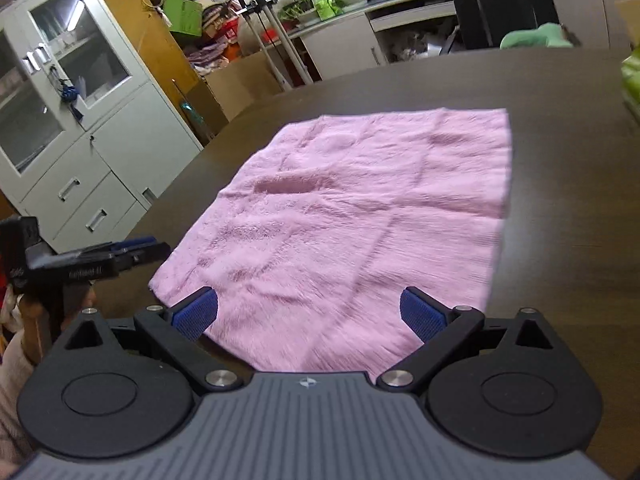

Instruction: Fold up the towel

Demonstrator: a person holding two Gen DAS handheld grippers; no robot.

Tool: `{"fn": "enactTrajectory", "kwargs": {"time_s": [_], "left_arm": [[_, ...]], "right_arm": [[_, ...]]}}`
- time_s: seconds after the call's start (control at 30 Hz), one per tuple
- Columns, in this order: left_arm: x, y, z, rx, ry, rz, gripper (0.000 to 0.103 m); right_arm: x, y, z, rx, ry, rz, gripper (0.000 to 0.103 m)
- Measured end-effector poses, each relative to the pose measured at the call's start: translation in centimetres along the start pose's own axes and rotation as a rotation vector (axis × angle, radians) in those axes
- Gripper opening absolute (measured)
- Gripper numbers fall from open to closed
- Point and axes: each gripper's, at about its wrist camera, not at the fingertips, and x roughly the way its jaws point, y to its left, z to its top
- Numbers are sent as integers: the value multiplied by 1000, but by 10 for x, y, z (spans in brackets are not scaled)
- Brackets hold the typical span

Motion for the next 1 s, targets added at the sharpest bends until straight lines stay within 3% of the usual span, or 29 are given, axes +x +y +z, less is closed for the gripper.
{"fn": "enactTrajectory", "kwargs": {"time_s": [0.13,0.2,0.3,0.43,0.67,1.0], "left_arm": [[5,-13,-11,84,34,-5,78],[2,-25,-20,169,14,36,79],[-8,-34,-30,219,12,35,78],[-24,-40,-43,241,22,17,79],[-42,-40,-53,261,41,18,80],[-44,-24,-45,184,-52,36,85]], "right_arm": [[7,13,-8,-96,24,-32,102],[4,17,-13,-143,53,-42,102],[-1,22,-21,-222,98,-50,103],[-11,24,-26,-300,157,-74,103],[-14,23,-30,-288,127,-95,103],[-23,25,-44,-311,118,-123,103]]}}
